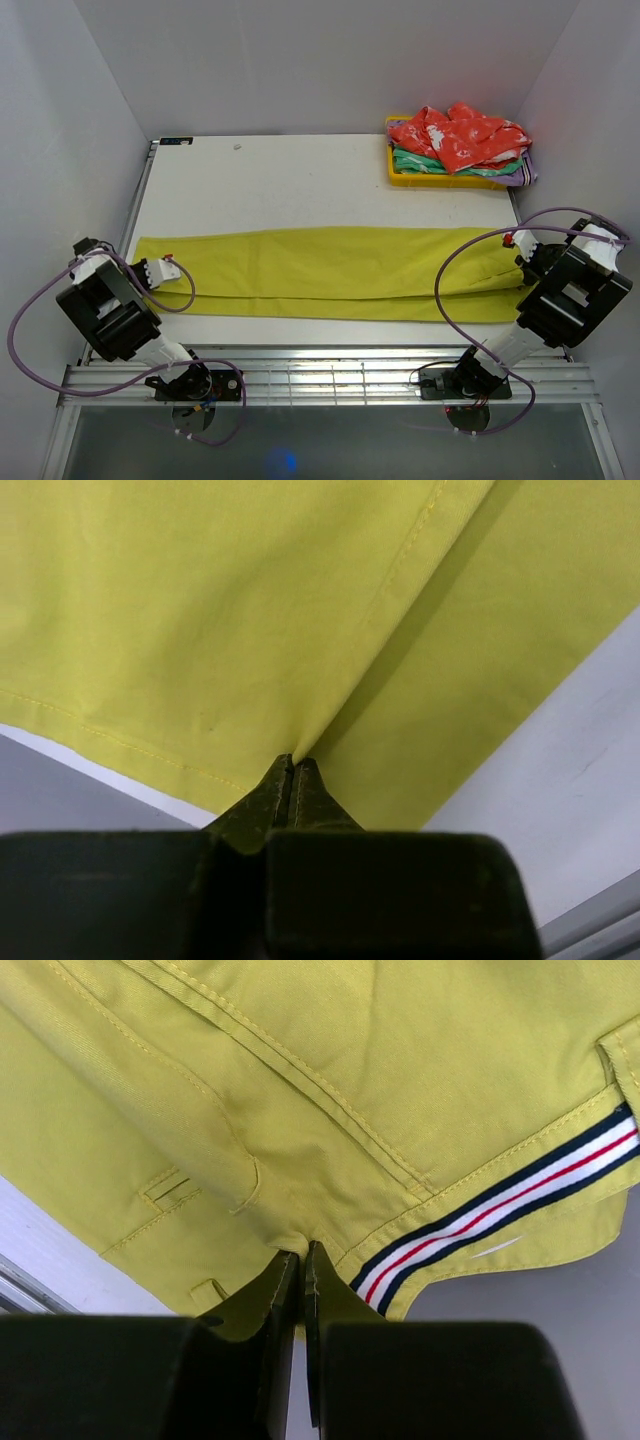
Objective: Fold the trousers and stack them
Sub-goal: Fold the trousers
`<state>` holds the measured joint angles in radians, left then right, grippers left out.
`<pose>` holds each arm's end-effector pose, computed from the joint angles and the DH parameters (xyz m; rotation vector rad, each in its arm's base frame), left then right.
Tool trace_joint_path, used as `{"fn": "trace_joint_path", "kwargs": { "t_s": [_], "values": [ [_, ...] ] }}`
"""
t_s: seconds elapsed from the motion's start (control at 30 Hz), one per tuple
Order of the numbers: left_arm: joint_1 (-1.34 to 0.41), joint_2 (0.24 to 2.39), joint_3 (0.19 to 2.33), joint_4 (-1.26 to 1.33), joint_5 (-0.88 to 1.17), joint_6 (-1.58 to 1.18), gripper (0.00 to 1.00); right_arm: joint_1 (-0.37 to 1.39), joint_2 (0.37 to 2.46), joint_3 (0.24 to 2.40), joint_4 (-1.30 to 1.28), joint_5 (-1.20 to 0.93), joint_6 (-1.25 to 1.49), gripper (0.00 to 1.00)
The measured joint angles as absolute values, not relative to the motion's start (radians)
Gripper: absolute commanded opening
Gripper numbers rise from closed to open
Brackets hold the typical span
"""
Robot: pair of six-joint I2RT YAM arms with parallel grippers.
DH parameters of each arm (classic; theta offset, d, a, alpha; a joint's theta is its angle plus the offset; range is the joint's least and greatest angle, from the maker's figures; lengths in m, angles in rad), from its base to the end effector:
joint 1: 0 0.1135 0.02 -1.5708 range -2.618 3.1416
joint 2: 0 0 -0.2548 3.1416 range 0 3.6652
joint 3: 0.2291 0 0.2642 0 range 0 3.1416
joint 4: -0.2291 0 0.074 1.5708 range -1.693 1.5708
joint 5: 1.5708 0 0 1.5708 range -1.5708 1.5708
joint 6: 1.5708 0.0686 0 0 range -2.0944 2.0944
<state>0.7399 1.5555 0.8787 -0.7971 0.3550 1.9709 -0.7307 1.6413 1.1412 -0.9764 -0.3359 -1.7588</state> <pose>0.2137 0.1628 0.1162 1.6215 2.2513 0.0250 0.2427 -0.1871 0.1588 -1.3930 2.4215 0.0268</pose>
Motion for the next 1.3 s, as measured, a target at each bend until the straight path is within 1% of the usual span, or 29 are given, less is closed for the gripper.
{"fn": "trace_joint_path", "kwargs": {
  "t_s": [0.2,0.53,0.63,0.7,0.8,0.87,1.0,1.1,1.17,1.3],
  "values": [
    [0.743,1.566,0.977,-0.831,0.406,1.945,0.0,-0.73,1.644,1.187,-1.023,-0.365,-1.732,0.08],
    [0.746,1.614,1.261,-0.908,0.573,1.8,0.0,-0.721,1.644,1.426,-1.208,-0.51,-1.726,0.08],
    [0.775,1.613,1.319,-0.937,0.629,1.788,0.0,-0.733,1.628,1.433,-1.262,-0.53,-1.766,0.08],
    [0.814,1.61,1.331,-0.969,0.661,1.802,0.0,-0.748,1.596,1.396,-1.279,-0.532,-1.801,0.08],
    [0.881,1.592,1.291,-0.991,0.665,1.849,0.0,-0.768,1.526,1.27,-1.268,-0.505,-1.844,0.08],
    [0.92,1.57,1.214,-0.969,0.648,1.882,0.0,-0.779,1.485,1.147,-1.222,-0.467,-1.872,0.08],
    [0.965,1.548,0.978,-0.854,0.55,1.938,0.0,-0.792,1.474,0.942,-1.085,-0.37,-1.906,0.08],
    [0.966,1.57,0.845,-0.744,0.484,1.964,0.0,-0.798,1.477,0.804,-0.964,-0.296,-1.922,0.08],
    [0.966,1.565,0.824,-0.67,0.461,1.971,0.0,-0.798,1.473,0.79,-0.94,-0.286,-1.917,0.08],
    [0.956,1.591,0.834,-0.609,0.452,1.95,0.0,-0.797,1.496,0.805,-0.946,-0.287,-1.888,0.08]
  ]
}}
